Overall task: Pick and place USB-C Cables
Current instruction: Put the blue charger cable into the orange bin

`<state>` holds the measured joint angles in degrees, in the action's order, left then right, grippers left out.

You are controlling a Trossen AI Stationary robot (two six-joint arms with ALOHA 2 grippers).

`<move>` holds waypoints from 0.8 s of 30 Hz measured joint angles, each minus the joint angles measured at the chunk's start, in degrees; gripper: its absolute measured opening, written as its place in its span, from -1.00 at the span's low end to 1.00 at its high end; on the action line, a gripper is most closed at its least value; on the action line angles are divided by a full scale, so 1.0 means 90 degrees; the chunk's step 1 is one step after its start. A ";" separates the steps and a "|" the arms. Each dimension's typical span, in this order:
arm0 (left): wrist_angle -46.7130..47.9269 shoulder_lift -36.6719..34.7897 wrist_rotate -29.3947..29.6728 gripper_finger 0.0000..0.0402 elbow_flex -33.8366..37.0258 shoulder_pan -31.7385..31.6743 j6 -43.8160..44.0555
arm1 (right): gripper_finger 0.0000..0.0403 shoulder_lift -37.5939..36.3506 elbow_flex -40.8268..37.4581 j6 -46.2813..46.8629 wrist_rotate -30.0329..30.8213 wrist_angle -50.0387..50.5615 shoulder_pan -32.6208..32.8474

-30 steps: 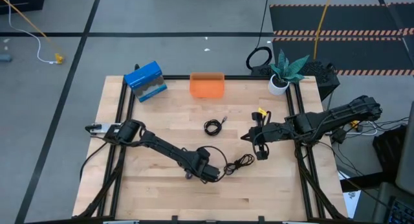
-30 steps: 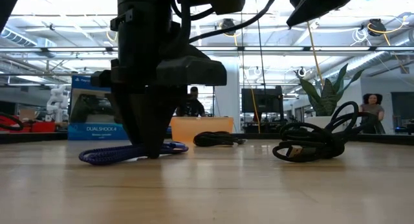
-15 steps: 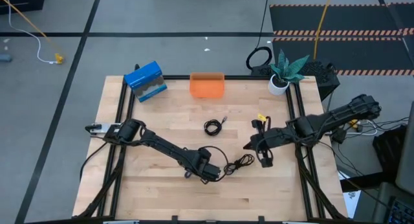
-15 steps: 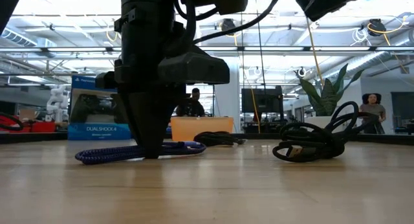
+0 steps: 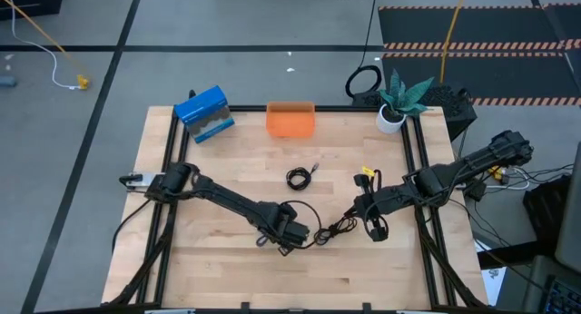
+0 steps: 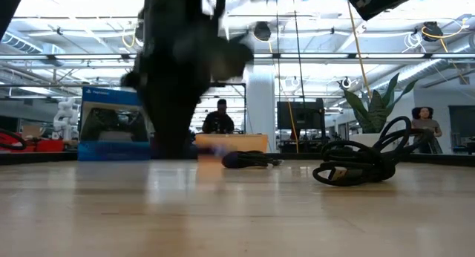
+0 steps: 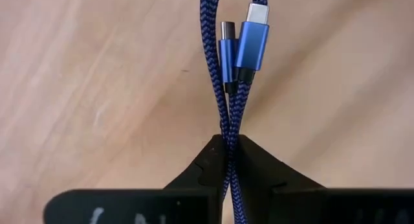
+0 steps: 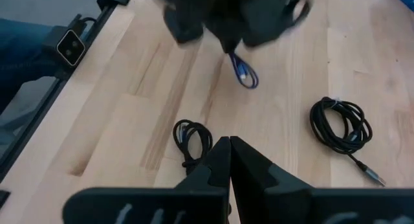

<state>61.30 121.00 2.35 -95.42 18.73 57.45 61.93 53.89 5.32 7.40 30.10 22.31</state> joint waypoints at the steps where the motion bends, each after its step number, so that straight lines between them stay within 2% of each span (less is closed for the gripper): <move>1: 0.0054 -0.0134 -0.0017 -0.83 -0.0022 0.0008 -0.0086 | -1.00 -0.0002 0.0000 0.0000 0.0000 0.0000 0.0000; 8: 0.0360 -0.1064 -0.0078 -0.91 -0.0031 0.0012 -0.0514 | -1.00 -0.0002 0.0002 0.0000 0.0000 0.0001 0.0000; 14: 0.0628 -0.1928 -0.0103 -0.88 -0.0041 0.0125 -0.0536 | -1.00 -0.0002 0.0005 0.0000 0.0002 0.0007 0.0000; 24: 0.2123 -0.3257 -0.0107 -0.88 -0.0044 0.0063 -0.0573 | -1.00 -0.0002 0.0005 -0.0010 0.0005 -0.0043 -0.0002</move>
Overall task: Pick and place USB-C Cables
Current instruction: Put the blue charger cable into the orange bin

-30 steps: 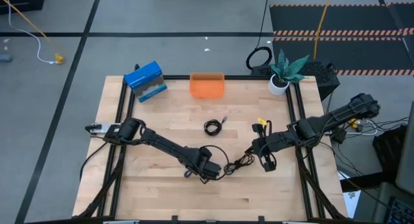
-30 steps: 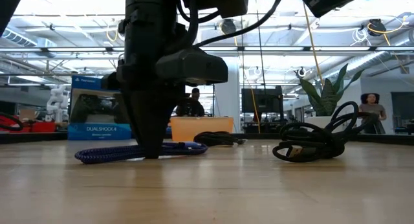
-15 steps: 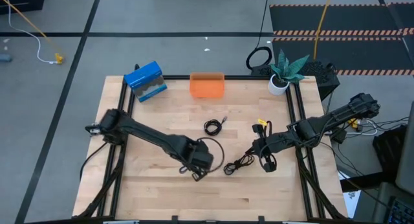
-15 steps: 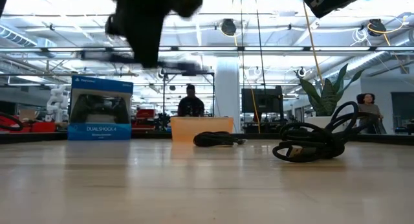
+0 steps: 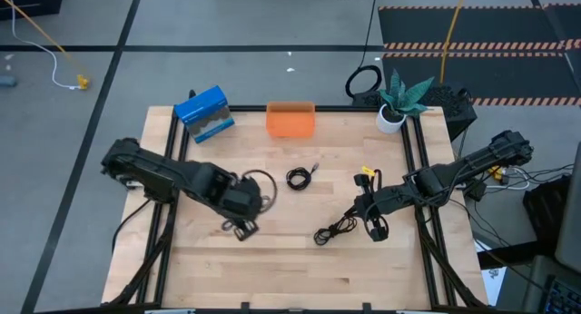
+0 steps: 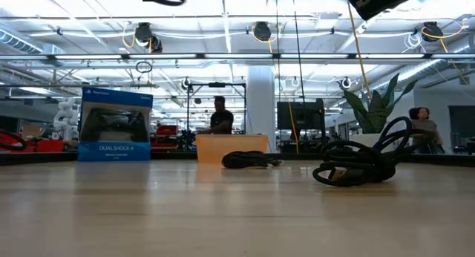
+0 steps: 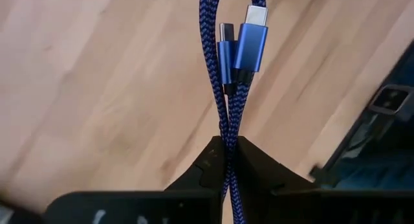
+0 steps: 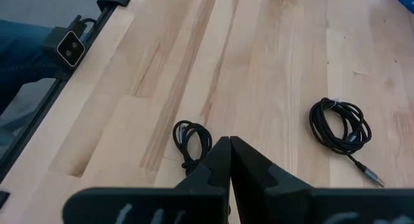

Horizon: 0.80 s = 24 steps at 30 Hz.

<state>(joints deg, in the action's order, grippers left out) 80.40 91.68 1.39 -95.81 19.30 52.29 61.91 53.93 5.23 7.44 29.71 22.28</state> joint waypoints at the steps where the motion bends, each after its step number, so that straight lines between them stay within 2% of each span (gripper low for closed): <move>1: 0.0186 -0.0107 0.0001 -0.88 0.0000 -0.0012 -0.0018 | -1.00 0.0000 0.0000 -0.0002 0.0000 0.0005 0.0000; 6: 0.1092 -0.0578 0.0005 -0.87 0.0000 -0.0084 -0.0138 | -1.00 0.0000 0.0000 0.0005 0.0024 0.0001 0.0000; 24: 0.1067 -0.1932 0.0225 -0.87 -0.0005 -0.0234 -0.0952 | -1.00 0.0002 -0.0002 0.0129 0.0027 -0.0134 0.0000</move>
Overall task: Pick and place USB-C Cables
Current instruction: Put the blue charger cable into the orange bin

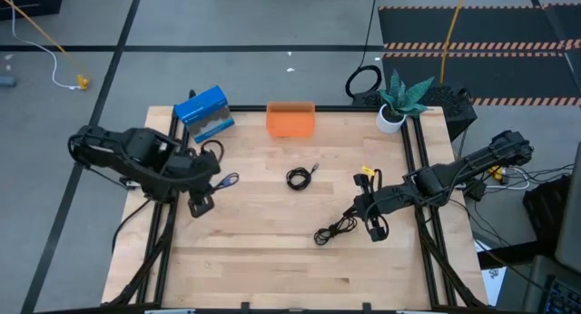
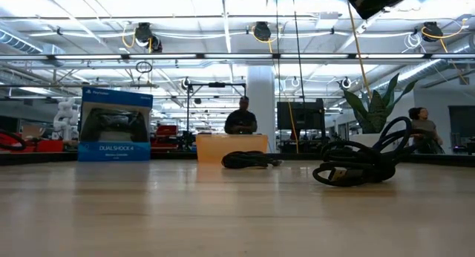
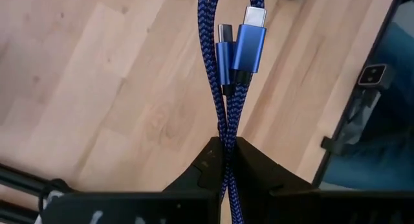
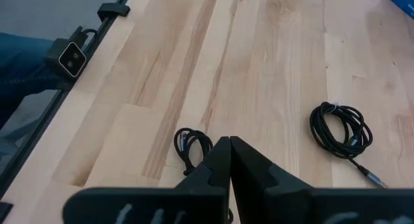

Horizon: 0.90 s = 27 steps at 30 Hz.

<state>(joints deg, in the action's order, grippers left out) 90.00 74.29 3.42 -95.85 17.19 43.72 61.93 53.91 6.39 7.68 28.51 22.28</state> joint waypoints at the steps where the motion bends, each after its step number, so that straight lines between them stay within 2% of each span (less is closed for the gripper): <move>1: 0.0002 -0.0072 0.0082 -0.87 0.0000 0.0000 -0.0033 | -1.00 0.0000 0.0000 0.0000 0.0000 -0.0002 0.0000; 12: 0.0002 -0.0259 0.1046 -0.87 0.0000 0.0002 -0.0341 | -1.00 0.0002 -0.0425 -0.0019 -0.0002 -0.0394 0.0000; 19: 0.0001 -0.0256 0.2989 -0.87 0.0000 0.0002 -0.0459 | -1.00 -0.0020 -0.0427 -0.0093 0.0033 -0.0528 -0.0005; 23: -0.0006 -0.0256 0.4143 -0.87 0.0000 0.0002 -0.0665 | -1.00 -0.0038 -0.0427 -0.0140 0.0678 -0.0626 -0.0005; 27: -0.0040 -0.0256 0.4948 -0.87 0.0000 0.0002 -0.0845 | -1.00 -0.0053 -0.0427 -0.0195 0.1417 -0.0711 -0.0006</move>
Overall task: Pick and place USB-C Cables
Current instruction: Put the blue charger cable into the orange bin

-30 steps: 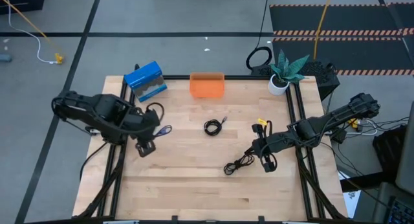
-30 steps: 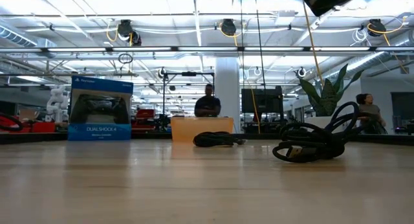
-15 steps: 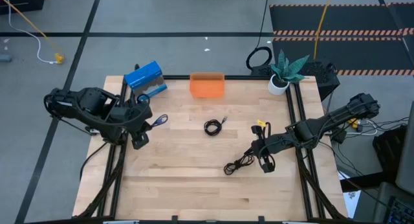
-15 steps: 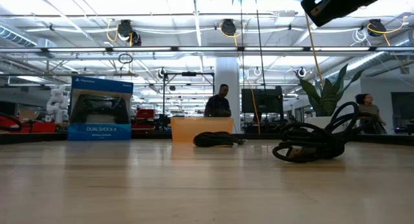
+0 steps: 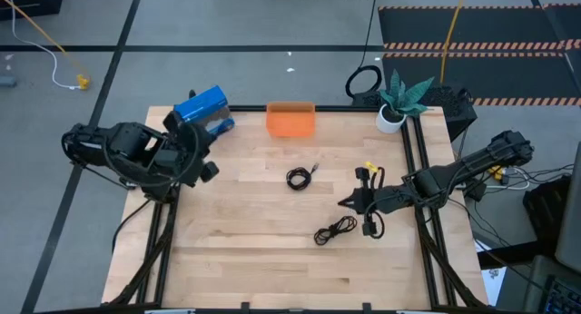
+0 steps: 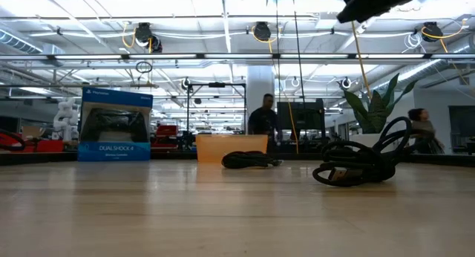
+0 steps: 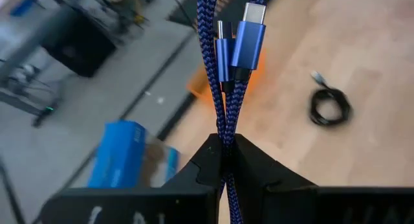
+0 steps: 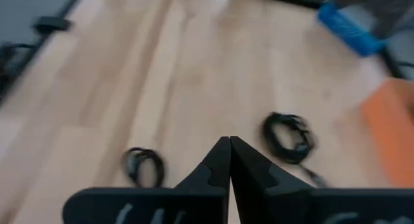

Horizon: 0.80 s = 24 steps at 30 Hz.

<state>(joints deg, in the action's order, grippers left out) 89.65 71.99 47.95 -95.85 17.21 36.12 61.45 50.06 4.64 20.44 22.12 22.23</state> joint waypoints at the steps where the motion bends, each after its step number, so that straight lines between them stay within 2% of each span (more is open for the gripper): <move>1: -0.0005 0.0000 0.0134 -0.87 0.0000 0.0000 0.0000 | -1.00 0.0002 0.0000 -0.0067 0.0166 -0.0006 0.0000; 7: -0.0380 -0.0009 0.0492 -0.87 0.0130 0.0000 -0.0117 | -1.00 0.0002 0.0000 -0.0524 0.1062 -0.0274 -0.0001; 16: -0.1995 -0.0234 0.0519 -0.87 0.1306 -0.0028 -0.0711 | -1.00 0.0002 0.0000 -0.1674 0.1089 -0.0818 -0.0016; 21: -0.3437 -0.0388 0.0478 -0.87 0.1917 -0.0094 -0.1552 | -1.00 0.0002 0.0000 -0.2225 0.1088 -0.1235 -0.0018; 24: -0.4135 -0.0385 0.0156 -0.87 0.2143 -0.0262 -0.2057 | -1.00 0.0000 0.0000 -0.2270 0.1089 -0.1292 -0.0018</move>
<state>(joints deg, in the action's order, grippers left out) 52.43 68.52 49.36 -76.57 14.85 17.61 61.45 50.06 -15.79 30.24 10.49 22.06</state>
